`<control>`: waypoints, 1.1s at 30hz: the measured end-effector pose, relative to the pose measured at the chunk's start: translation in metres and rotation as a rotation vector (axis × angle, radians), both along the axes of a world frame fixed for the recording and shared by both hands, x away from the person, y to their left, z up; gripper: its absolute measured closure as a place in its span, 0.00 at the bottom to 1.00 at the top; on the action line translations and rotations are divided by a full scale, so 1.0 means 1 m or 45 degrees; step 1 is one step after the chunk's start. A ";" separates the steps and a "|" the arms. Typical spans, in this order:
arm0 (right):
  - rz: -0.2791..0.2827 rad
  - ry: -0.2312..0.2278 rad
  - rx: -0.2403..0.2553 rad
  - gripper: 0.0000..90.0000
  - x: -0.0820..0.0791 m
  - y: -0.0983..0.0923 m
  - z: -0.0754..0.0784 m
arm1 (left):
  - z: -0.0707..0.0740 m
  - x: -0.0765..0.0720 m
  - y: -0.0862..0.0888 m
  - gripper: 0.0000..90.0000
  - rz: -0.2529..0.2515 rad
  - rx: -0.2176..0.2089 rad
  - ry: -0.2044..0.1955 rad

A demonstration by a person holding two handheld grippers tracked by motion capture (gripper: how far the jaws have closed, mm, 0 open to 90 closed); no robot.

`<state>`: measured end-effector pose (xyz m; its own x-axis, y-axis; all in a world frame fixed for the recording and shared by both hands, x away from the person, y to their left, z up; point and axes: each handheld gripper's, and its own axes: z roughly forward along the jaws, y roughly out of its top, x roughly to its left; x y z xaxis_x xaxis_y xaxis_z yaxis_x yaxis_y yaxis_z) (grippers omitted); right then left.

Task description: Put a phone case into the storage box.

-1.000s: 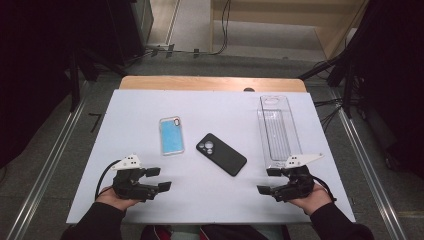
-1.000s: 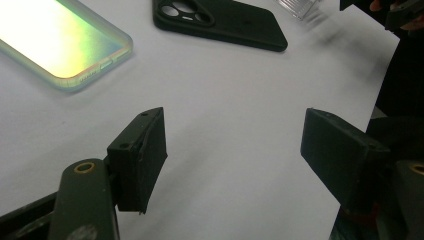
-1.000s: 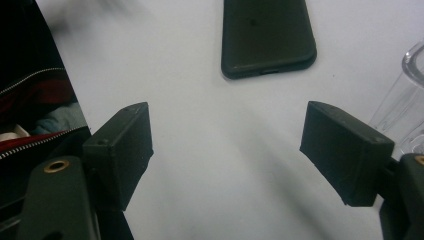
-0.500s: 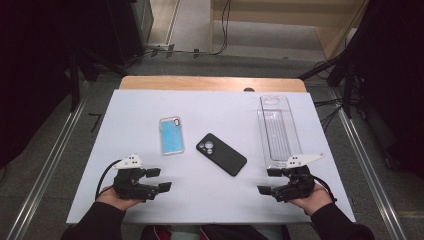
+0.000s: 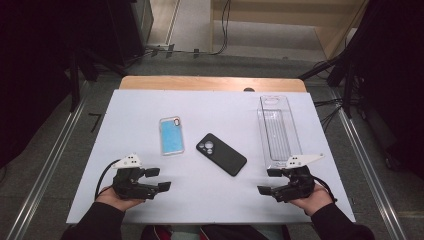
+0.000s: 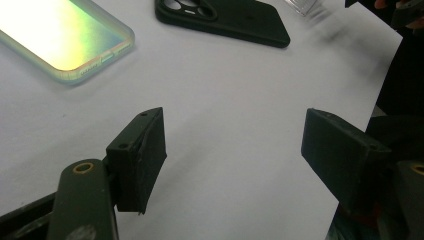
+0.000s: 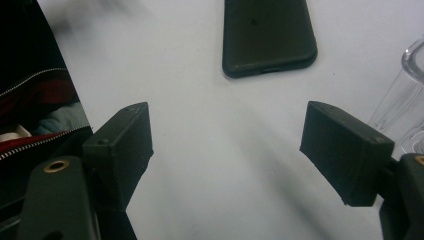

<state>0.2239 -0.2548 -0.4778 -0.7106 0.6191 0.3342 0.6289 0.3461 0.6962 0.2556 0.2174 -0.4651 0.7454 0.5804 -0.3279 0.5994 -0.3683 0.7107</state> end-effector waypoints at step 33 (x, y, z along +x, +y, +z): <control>-0.001 -0.009 -0.007 0.21 0.001 0.000 -0.001 | 0.025 0.052 -0.015 0.32 0.192 0.023 0.031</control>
